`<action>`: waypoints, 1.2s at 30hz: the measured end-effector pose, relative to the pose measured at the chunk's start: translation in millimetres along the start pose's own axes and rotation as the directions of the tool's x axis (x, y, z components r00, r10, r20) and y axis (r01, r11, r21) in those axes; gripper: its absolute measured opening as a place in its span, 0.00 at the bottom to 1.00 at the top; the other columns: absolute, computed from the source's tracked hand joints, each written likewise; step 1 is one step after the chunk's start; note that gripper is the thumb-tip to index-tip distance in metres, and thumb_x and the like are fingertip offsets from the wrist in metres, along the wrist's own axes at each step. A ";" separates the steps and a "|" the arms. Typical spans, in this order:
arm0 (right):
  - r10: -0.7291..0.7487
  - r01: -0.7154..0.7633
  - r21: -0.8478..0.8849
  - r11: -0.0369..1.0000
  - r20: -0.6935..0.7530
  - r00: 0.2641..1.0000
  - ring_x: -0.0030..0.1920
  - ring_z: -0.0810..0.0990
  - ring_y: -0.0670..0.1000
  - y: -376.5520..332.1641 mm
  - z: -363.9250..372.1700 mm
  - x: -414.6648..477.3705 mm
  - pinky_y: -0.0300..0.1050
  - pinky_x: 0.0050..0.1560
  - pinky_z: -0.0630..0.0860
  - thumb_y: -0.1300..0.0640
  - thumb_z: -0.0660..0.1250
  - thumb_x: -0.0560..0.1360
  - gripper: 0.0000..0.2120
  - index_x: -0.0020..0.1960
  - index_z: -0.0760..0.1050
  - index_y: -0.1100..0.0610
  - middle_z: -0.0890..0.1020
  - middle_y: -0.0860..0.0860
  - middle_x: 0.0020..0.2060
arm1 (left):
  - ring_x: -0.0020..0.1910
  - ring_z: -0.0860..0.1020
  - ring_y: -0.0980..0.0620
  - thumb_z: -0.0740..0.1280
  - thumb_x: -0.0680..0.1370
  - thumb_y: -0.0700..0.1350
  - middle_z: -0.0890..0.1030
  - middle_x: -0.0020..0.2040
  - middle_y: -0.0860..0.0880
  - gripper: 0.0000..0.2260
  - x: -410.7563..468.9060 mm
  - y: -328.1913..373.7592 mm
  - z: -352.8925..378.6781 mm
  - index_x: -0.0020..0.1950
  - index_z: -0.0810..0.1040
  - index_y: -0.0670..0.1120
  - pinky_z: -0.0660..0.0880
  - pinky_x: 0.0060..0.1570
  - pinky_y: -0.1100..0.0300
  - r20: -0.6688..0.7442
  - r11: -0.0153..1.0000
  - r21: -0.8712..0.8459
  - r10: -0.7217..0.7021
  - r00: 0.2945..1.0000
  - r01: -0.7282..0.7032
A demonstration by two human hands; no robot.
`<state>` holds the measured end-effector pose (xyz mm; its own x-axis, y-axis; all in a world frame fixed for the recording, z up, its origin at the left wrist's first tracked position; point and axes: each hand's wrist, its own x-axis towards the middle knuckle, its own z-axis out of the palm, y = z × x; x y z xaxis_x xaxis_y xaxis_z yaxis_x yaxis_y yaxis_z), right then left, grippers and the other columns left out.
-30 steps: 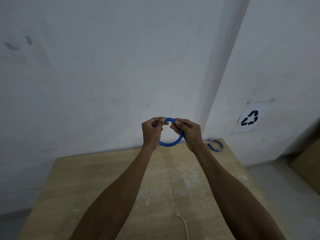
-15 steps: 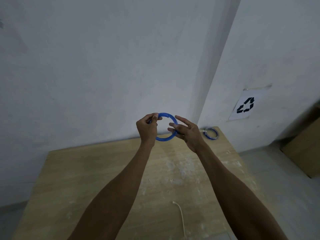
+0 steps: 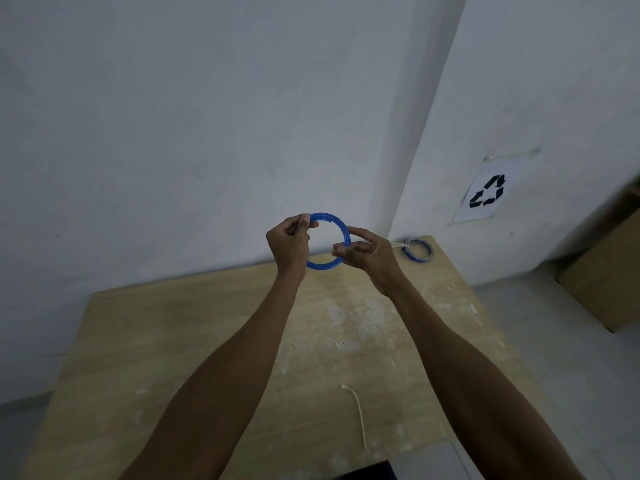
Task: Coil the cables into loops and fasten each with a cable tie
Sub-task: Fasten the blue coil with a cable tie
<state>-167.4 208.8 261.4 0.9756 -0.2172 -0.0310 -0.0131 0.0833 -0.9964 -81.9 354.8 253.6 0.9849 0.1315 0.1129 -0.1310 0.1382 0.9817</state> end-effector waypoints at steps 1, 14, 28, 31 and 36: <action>0.026 -0.026 -0.001 1.000 -0.011 1.000 0.52 0.87 0.58 6.1 -0.9 -3.4 0.50 0.54 0.84 0.60 0.74 0.76 0.21 0.68 0.76 0.57 0.87 0.59 0.51 | 0.37 0.83 0.58 0.70 0.81 0.41 0.87 0.38 0.52 0.05 -2.2 -5.6 -2.1 0.49 0.86 0.45 0.76 0.35 0.66 0.000 1.000 0.009 -0.011 1.000 0.011; 0.486 -0.479 -0.745 0.464 -0.237 0.841 0.48 0.86 0.55 242.6 -28.9 -113.7 0.44 0.50 0.80 0.49 0.80 0.69 0.18 0.52 0.84 0.59 0.86 0.55 0.48 | 0.34 0.80 0.50 0.71 0.79 0.39 0.87 0.38 0.46 0.05 -54.4 -85.5 -27.3 0.46 0.87 0.44 0.74 0.33 0.63 0.084 0.970 0.139 -0.214 0.973 0.201; 0.229 -0.482 -0.565 0.669 -0.461 0.858 0.37 0.84 0.51 235.7 -35.1 -99.8 0.41 0.46 0.76 0.63 0.76 0.73 0.01 0.43 0.86 0.60 0.87 0.55 0.38 | 0.30 0.78 0.57 0.72 0.80 0.40 0.87 0.40 0.42 0.06 -84.2 -119.8 -32.1 0.51 0.87 0.38 0.72 0.33 0.63 0.221 0.911 0.225 -0.393 0.893 0.345; 0.240 -0.404 -0.221 0.887 -0.527 0.815 0.37 0.84 0.55 173.1 -50.3 -59.8 0.47 0.42 0.84 0.66 0.74 0.74 0.01 0.45 0.84 0.62 0.86 0.59 0.37 | 0.26 0.76 0.60 0.71 0.80 0.38 0.87 0.41 0.38 0.07 -80.6 -103.6 -24.9 0.51 0.86 0.34 0.70 0.29 0.67 0.298 0.917 0.210 -0.391 0.871 0.340; 0.184 -0.223 -0.069 0.972 -0.362 0.914 0.38 0.84 0.54 75.5 -51.8 -12.6 0.47 0.42 0.84 0.66 0.73 0.74 0.05 0.49 0.84 0.67 0.85 0.62 0.41 | 0.26 0.75 0.60 0.70 0.80 0.37 0.87 0.42 0.37 0.07 -72.2 -67.0 -2.4 0.51 0.86 0.35 0.70 0.29 0.67 0.391 0.950 0.153 -0.310 0.867 0.271</action>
<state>-192.1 167.4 182.6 0.8097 -0.5357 -0.2398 -0.2452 0.0625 -0.9675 -144.5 338.4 179.3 0.9385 -0.3128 -0.1463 0.1594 0.0166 0.9871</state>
